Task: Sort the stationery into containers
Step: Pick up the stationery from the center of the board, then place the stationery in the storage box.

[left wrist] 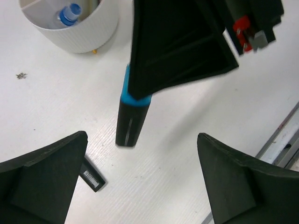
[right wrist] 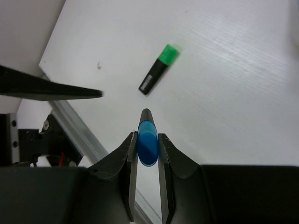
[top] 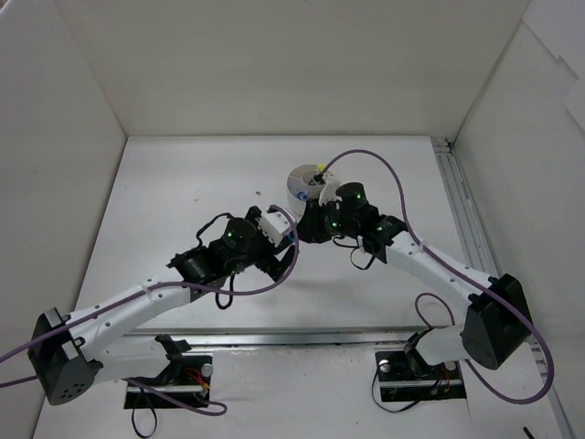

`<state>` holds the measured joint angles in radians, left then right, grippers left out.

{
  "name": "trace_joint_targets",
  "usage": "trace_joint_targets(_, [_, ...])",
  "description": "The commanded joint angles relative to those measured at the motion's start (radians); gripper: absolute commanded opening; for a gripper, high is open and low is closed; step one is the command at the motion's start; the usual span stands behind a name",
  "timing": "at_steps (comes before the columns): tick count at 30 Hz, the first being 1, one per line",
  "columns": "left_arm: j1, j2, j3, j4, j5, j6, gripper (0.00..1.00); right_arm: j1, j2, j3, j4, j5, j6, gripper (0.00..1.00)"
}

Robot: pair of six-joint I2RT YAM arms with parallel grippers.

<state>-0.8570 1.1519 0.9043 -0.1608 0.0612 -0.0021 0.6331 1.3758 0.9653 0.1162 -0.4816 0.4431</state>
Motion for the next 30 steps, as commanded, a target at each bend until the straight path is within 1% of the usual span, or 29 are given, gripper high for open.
trace_joint_targets(1, [-0.005,-0.095,-0.013,0.047,-0.093,-0.062,1.0,-0.064,-0.083,0.081,-0.001,0.152,-0.046,0.0])
trace_joint_targets(2, [-0.005,-0.116,-0.031,0.049,-0.112,-0.074,1.0,-0.097,-0.086,0.093,-0.006,0.21,-0.058,0.0])
trace_joint_targets(4, [0.013,-0.173,-0.086,0.052,-0.17,-0.124,1.0,-0.125,-0.087,0.14,-0.038,0.283,-0.099,0.0])
trace_joint_targets(5, [0.025,-0.191,-0.105,0.052,-0.179,-0.146,1.0,-0.148,-0.089,0.154,-0.038,0.363,-0.113,0.0])
trace_joint_targets(7, [0.078,-0.239,-0.16,0.049,-0.216,-0.219,1.0,-0.165,-0.075,0.2,-0.039,0.435,-0.153,0.0])
trace_joint_targets(8, [0.094,-0.251,-0.175,0.049,-0.225,-0.239,1.0,-0.179,-0.064,0.219,-0.041,0.519,-0.17,0.0])
trace_joint_targets(11, [0.162,-0.267,-0.197,0.017,-0.23,-0.291,1.0,-0.194,0.006,0.308,-0.069,0.655,-0.227,0.0])
trace_joint_targets(13, [0.2,-0.248,-0.189,-0.017,-0.224,-0.317,1.0,-0.203,0.071,0.369,-0.078,0.686,-0.27,0.0])
trace_joint_targets(16, [0.236,-0.21,-0.186,-0.028,-0.224,-0.337,1.0,-0.22,0.153,0.435,-0.078,0.677,-0.308,0.0])
trace_joint_targets(17, [0.26,-0.196,-0.186,-0.025,-0.212,-0.337,1.0,-0.23,0.175,0.453,-0.076,0.652,-0.322,0.0])
trace_joint_targets(20, [0.303,-0.147,-0.168,-0.016,-0.158,-0.334,1.0,-0.246,0.256,0.527,-0.073,0.644,-0.345,0.0])
trace_joint_targets(22, [0.32,-0.11,-0.154,-0.006,-0.12,-0.331,1.0,-0.259,0.31,0.572,-0.075,0.621,-0.337,0.0])
trace_joint_targets(23, [0.334,-0.086,-0.151,0.001,-0.097,-0.328,1.0,-0.263,0.34,0.581,-0.073,0.586,-0.334,0.0])
trace_joint_targets(30, [0.38,0.015,-0.11,0.014,-0.014,-0.317,1.0,-0.282,0.45,0.642,-0.075,0.506,-0.305,0.0])
